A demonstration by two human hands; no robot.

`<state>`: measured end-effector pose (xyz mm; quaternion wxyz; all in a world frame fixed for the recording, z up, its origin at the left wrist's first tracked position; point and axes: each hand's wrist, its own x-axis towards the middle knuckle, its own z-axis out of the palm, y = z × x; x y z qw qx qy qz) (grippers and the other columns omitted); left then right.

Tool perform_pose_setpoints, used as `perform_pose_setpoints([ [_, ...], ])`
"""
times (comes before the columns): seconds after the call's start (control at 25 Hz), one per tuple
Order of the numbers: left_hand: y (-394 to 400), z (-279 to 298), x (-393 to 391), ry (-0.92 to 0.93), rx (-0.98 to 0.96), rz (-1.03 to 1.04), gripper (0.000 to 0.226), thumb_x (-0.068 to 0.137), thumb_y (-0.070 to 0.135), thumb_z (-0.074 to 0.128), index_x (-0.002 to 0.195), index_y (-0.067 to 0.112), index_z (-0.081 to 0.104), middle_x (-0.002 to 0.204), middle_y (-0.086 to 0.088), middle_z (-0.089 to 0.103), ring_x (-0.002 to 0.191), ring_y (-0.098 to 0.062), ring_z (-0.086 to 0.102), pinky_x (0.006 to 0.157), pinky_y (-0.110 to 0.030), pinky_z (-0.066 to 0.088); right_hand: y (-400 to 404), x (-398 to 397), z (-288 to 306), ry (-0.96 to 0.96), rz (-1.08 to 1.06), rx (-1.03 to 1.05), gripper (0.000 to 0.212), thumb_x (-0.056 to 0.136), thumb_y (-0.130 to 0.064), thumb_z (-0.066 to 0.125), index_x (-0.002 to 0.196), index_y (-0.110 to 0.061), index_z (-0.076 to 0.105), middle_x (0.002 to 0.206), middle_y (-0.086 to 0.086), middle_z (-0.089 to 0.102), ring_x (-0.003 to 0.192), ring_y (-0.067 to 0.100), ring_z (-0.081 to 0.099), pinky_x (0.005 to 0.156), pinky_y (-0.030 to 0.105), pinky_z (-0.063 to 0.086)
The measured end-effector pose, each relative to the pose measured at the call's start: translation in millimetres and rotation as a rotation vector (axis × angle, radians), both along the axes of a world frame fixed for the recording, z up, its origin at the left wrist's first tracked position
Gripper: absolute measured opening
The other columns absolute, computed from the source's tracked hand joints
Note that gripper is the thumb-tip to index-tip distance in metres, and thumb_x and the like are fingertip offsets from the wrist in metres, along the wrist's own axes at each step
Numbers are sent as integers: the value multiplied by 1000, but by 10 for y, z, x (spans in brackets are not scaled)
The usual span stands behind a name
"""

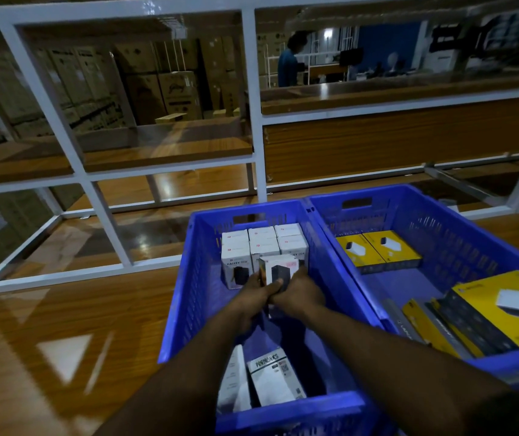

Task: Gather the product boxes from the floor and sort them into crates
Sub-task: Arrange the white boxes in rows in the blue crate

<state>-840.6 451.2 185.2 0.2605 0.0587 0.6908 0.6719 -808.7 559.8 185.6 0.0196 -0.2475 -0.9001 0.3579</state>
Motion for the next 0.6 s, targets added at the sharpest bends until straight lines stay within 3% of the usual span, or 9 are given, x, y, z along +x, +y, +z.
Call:
perform_pose_setpoints([
  [0.08, 37, -82, -43, 76, -96, -38, 30, 98, 10, 58, 128, 10, 55, 116, -6, 68, 84, -7, 68, 58, -9, 51, 5, -14, -16, -53, -48, 157, 85, 77, -47, 68, 138, -6, 27, 128, 12, 58, 118, 31, 57, 88, 39, 50],
  [0.16, 76, -197, -120, 130, -132, -72, 40, 97, 5, 57, 137, 4, 51, 130, -11, 63, 99, -15, 64, 69, -8, 52, 8, -40, -65, -94, -47, 298, 78, 82, -44, 65, 140, -6, 28, 133, 11, 54, 131, 30, 44, 95, 38, 46],
  [0.24, 77, -238, -121, 129, -210, -80, 37, 97, 10, 59, 133, 5, 56, 121, -7, 67, 88, -14, 65, 62, -10, 51, 15, -113, -176, -132, -107, 326, 60, 88, -36, 62, 135, -9, 36, 133, 11, 54, 131, 29, 42, 93, 37, 48],
  [0.36, 70, -238, -73, 81, -271, -111, 32, 95, 24, 62, 126, 17, 61, 112, -4, 71, 77, -11, 64, 56, -19, 48, 44, -221, -252, -123, -222, 236, 30, 100, -20, 46, 128, -11, 42, 132, 12, 56, 119, 29, 57, 91, 39, 49],
  [0.52, 132, -150, -3, 103, -256, -117, 28, 98, 19, 59, 126, 17, 61, 119, -3, 69, 96, -14, 63, 61, -13, 49, 64, -145, -302, -24, -228, 90, 50, 94, -14, 53, 138, 2, 36, 140, 23, 42, 128, 37, 45, 104, 41, 38],
  [0.6, 138, -100, 13, 118, -226, -96, 29, 99, 12, 55, 128, 12, 59, 122, -5, 67, 107, -18, 63, 77, -14, 49, 2, -207, -318, -67, -289, -19, 52, 95, -13, 52, 139, 7, 34, 143, 25, 38, 132, 38, 41, 107, 41, 34],
])
